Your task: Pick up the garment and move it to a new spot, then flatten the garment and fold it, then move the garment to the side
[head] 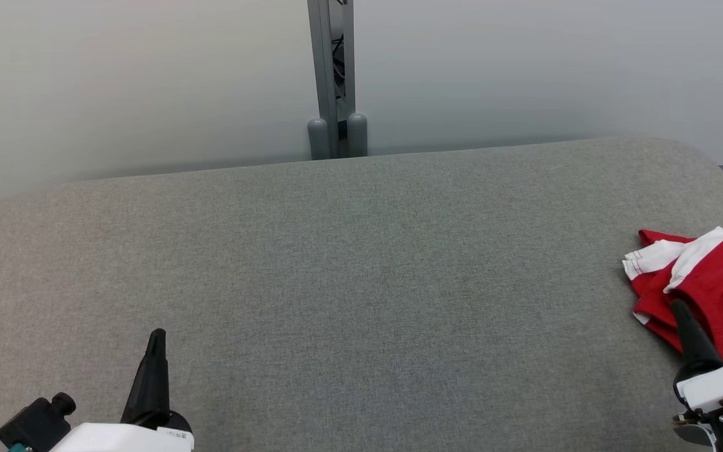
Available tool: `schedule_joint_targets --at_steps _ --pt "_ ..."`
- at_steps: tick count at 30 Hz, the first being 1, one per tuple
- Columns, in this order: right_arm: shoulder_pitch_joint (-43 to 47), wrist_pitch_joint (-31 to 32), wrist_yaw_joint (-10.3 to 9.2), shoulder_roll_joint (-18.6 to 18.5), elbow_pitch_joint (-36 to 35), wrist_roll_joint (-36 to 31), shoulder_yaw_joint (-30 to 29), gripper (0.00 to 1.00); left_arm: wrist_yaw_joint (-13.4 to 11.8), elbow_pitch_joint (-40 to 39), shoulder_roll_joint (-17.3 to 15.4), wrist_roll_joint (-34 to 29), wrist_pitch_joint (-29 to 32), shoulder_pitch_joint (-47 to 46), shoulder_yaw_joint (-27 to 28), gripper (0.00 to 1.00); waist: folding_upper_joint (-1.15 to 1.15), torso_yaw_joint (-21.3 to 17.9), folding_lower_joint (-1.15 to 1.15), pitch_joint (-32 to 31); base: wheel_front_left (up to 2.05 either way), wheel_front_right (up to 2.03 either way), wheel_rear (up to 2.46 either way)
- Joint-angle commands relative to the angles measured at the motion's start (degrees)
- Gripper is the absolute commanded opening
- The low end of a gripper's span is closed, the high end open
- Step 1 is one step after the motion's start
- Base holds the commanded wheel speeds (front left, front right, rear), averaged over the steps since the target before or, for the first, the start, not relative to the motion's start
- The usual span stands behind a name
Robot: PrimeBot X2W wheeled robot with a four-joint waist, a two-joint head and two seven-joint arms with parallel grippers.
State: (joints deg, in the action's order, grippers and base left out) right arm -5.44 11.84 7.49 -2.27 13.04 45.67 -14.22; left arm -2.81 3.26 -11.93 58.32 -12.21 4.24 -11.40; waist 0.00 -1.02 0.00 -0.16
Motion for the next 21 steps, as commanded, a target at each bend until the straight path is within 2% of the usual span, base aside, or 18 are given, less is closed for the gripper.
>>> schedule_joint_targets --at_steps 1,21 --pt "-1.5 1.0 0.01 -0.6 -0.2 2.4 -0.9 0.0 0.8 -0.3 -0.2 2.1 -0.4 -1.7 0.3 0.0 0.0 0.0 0.0 0.0 0.0 0.0 0.0" --pt "-3.4 6.3 0.01 -0.9 2.1 14.4 -4.9 0.0 3.6 1.0 2.7 12.1 -1.2 -3.0 0.0 0.0 0.0 0.3 0.0 0.1 0.0 0.0 0.0"
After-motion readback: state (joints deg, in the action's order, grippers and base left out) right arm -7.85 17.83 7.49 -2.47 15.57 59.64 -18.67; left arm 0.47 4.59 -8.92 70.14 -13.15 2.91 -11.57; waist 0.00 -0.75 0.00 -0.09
